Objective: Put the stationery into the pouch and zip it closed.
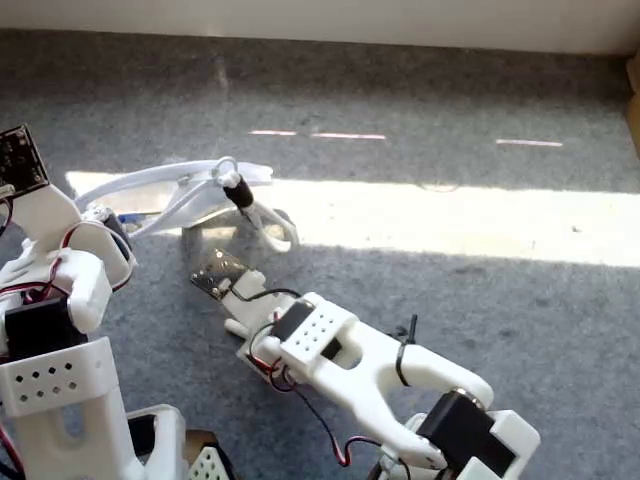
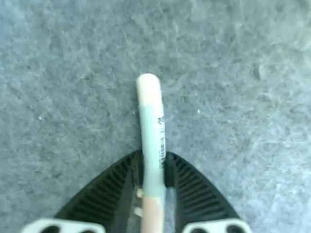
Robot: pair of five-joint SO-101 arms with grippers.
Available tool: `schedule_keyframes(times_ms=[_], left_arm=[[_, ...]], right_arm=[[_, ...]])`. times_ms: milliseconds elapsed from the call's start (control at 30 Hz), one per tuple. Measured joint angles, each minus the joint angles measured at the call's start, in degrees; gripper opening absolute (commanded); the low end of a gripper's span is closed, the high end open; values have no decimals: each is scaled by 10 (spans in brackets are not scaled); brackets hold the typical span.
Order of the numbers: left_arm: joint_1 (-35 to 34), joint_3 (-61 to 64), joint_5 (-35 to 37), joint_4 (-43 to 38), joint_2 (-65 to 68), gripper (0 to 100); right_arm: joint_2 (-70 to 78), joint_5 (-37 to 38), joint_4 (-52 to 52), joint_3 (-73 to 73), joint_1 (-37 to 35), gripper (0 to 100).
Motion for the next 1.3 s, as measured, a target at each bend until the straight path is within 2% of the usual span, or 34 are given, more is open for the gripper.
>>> schedule_keyframes(times_ms=[133, 233, 367, 533, 767, 967, 1100, 1300], left_arm=[[0, 0, 0, 0, 0, 8], [0, 0, 0, 0, 0, 8], [0, 0, 0, 0, 0, 8], [0, 0, 0, 0, 0, 8], [0, 0, 0, 0, 0, 8], [0, 0, 0, 0, 0, 8], [0, 0, 0, 0, 0, 8], [0, 0, 0, 0, 0, 8]], right_arm=[[0, 17, 41, -2, 13, 5], [0, 49, 100, -11, 22, 5], [0, 57, 177, -30, 31, 5], [-47, 60, 246, -42, 80, 5], [-149, 62, 256, -42, 210, 5], [-156, 86, 227, -42, 320, 5], [-113, 91, 177, -42, 380, 5], [17, 91, 174, -125, 412, 5]])
